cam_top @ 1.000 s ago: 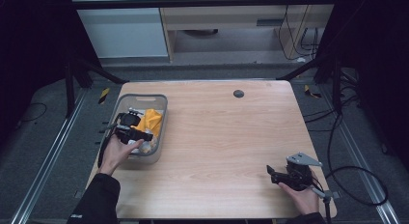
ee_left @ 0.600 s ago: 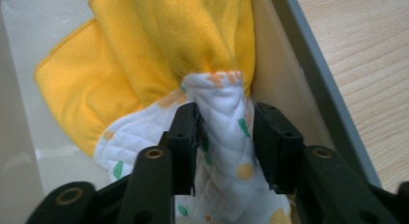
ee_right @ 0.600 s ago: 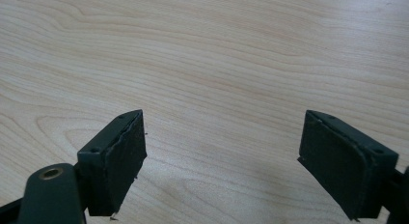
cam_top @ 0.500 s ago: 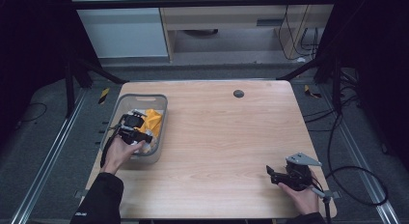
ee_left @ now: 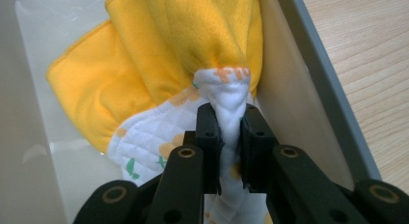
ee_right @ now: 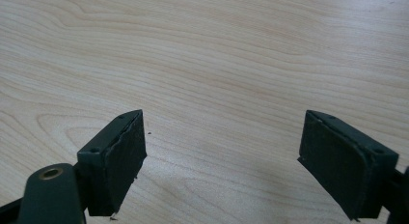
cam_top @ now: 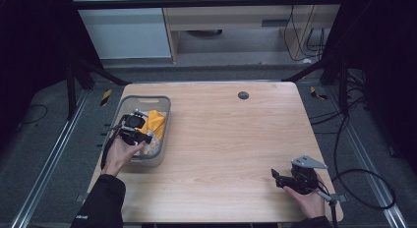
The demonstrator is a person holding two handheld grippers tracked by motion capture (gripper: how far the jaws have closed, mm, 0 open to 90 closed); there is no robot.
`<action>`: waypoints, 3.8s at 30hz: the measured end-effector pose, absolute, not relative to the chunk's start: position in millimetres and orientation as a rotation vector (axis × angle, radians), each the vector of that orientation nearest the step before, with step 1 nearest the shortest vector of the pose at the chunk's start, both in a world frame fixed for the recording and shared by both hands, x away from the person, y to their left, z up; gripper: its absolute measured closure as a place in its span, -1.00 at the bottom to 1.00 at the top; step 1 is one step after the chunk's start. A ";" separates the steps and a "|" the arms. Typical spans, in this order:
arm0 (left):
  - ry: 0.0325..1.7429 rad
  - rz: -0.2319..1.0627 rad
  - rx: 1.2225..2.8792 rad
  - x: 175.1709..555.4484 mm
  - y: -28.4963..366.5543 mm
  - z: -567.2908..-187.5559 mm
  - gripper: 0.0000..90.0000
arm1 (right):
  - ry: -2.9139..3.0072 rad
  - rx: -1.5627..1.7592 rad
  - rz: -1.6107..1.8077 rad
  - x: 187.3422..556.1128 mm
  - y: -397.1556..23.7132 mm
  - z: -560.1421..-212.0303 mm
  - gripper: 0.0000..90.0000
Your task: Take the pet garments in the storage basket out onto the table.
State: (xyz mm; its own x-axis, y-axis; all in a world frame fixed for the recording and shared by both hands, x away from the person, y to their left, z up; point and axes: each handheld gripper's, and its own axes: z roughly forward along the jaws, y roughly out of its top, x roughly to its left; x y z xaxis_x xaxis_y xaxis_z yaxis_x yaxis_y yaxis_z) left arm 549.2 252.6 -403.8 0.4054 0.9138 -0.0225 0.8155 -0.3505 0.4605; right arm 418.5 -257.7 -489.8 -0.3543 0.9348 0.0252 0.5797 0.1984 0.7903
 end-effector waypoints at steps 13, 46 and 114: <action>1.466 0.373 2.186 539.9 266.3 -373.2 0.82 | 2.013 1.405 1.004 418.3 -257.4 -489.9 -0.64; 1.334 0.434 2.167 510.0 263.0 -313.6 0.83 | 1.998 1.392 1.007 417.4 -257.9 -488.5 -0.64; 0.921 0.279 2.309 477.6 146.1 -324.7 0.83 | 1.963 1.380 1.018 415.3 -259.8 -487.3 -0.64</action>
State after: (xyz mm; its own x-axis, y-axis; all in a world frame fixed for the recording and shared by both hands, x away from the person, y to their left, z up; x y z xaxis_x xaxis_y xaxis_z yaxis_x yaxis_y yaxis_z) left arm 477.6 146.1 -324.7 0.7331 0.6793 -0.0343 0.5461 -0.5577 0.6251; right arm 415.3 -259.8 -487.3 -0.3389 0.9408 0.0003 0.5424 0.1951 0.8171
